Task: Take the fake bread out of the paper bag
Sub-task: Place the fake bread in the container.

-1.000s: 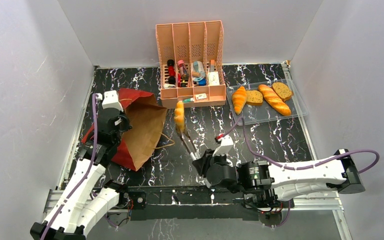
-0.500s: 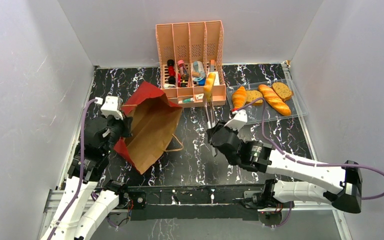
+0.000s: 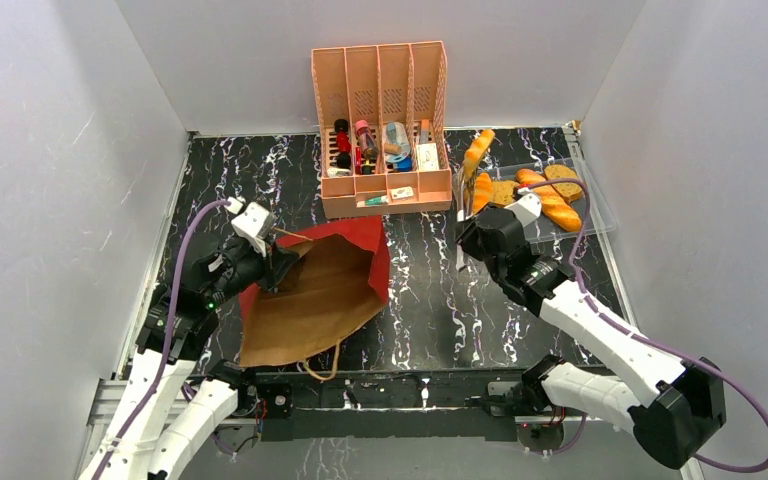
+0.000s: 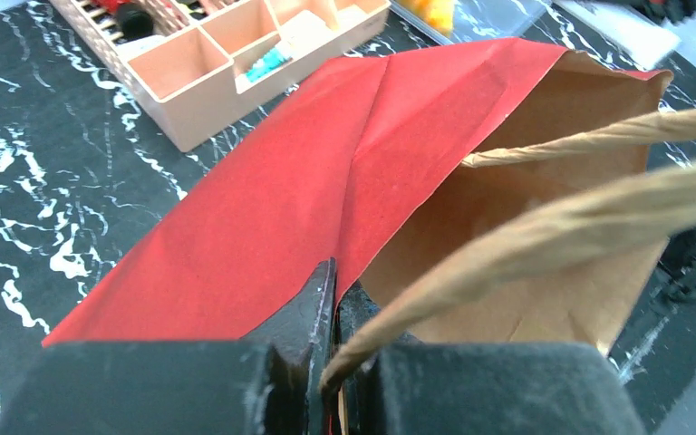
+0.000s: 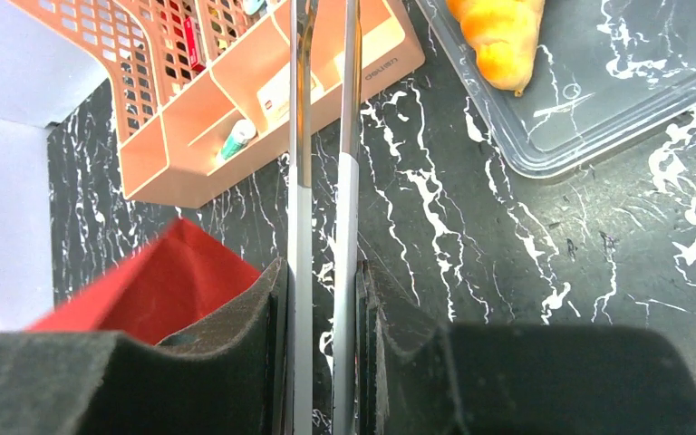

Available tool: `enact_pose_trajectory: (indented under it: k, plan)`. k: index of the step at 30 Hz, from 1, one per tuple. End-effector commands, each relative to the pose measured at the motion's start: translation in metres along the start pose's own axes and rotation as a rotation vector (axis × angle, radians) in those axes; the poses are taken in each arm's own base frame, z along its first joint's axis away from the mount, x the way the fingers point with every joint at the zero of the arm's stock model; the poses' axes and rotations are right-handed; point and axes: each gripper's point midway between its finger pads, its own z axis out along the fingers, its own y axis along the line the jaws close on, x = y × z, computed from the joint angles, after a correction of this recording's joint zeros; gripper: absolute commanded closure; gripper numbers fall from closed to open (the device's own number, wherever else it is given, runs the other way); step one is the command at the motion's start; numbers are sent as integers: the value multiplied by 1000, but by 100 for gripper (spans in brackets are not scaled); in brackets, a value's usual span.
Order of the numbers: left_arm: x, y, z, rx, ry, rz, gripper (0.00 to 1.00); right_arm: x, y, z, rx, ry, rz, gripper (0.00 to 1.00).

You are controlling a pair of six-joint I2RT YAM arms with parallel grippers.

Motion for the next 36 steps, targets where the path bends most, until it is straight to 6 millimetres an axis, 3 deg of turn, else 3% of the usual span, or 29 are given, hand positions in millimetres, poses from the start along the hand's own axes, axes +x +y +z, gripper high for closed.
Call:
enact_pose_trajectory:
  k: [1, 15, 22, 28, 36]
  plan:
    - [-15, -18, -16, 70, -49, 46, 100, -25, 22, 7, -132, -21, 84, 100]
    - [-7, -13, -11, 44, -67, -6, 100, -43, -59, 44, -45, -2, 259, 100]
    - [-5, -12, -9, 40, -78, -11, 100, -26, -102, 71, 60, 50, 275, 100]
    - [-4, -11, -6, 41, -75, -11, 100, -20, -112, 71, 89, 48, 292, 95]
    - [-8, -11, -8, 38, -100, -7, 100, -36, -103, 50, 62, -11, 291, 94]
